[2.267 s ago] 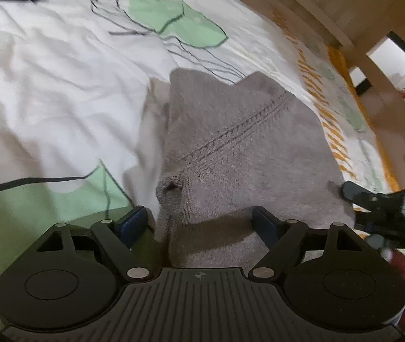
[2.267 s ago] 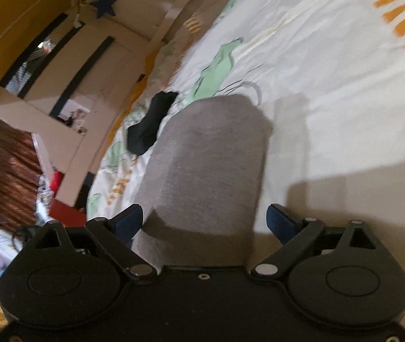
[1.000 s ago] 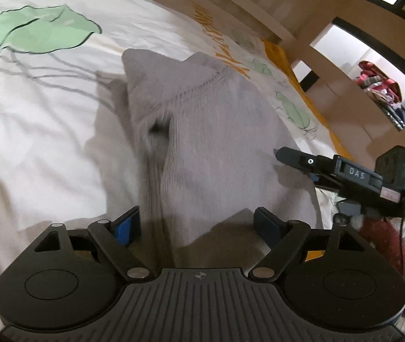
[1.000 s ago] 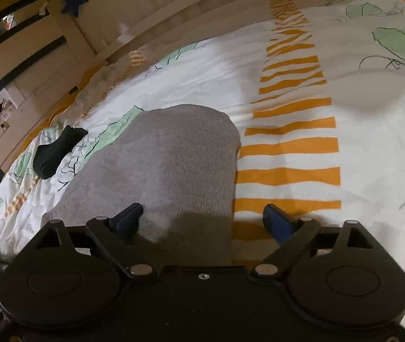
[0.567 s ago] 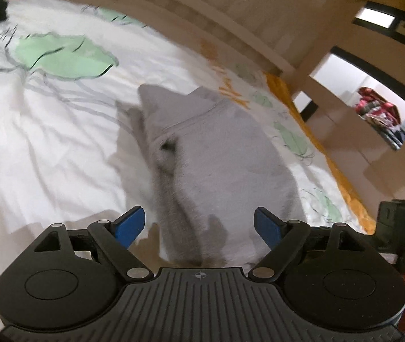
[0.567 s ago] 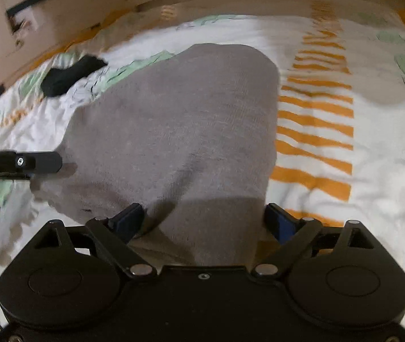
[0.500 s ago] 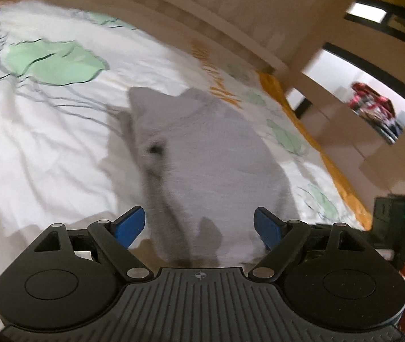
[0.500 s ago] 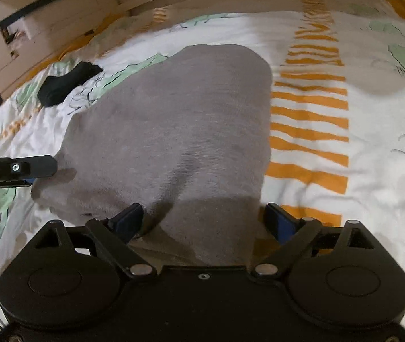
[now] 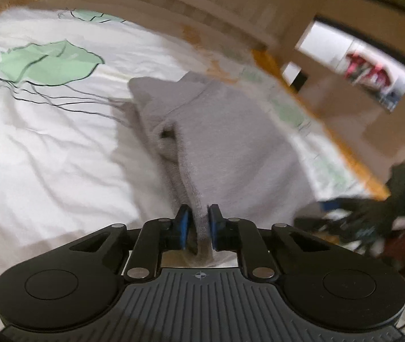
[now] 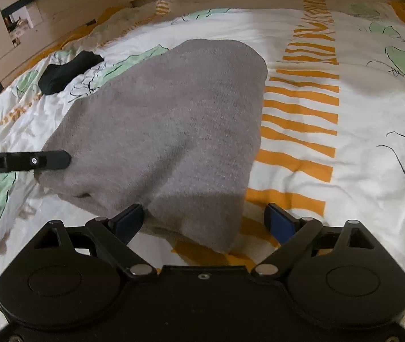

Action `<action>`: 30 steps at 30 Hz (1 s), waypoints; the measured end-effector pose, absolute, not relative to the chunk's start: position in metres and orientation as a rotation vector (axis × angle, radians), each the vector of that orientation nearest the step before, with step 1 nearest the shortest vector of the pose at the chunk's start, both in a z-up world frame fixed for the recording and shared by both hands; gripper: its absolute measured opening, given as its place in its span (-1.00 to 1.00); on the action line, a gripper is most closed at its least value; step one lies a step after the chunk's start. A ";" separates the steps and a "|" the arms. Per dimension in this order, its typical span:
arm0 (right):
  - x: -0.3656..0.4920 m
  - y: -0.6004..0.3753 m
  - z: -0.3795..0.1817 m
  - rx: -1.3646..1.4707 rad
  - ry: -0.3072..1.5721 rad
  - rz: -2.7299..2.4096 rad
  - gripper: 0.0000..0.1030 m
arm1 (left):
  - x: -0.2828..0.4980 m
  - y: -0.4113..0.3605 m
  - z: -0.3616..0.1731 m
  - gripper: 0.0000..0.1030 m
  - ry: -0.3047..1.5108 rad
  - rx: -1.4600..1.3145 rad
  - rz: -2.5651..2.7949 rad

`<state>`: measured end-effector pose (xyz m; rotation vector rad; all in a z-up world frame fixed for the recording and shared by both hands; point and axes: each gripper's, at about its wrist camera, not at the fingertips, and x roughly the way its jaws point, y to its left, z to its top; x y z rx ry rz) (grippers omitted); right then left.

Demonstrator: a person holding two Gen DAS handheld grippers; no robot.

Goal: Fold large clothes

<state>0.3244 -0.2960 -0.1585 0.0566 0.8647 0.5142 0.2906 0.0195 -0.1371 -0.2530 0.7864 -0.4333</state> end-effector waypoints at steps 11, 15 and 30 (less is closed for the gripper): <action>0.318 -0.298 -0.158 -0.075 0.921 0.439 0.82 | 0.277 0.022 -0.130 0.13 0.805 -0.336 -0.243; 0.299 -0.303 -0.134 -0.009 0.848 0.437 0.86 | 0.250 0.010 -0.104 0.45 0.734 -0.248 -0.159; 0.210 -0.301 -0.065 0.159 0.582 0.285 0.99 | 0.180 -0.052 -0.044 0.54 0.673 -0.125 0.045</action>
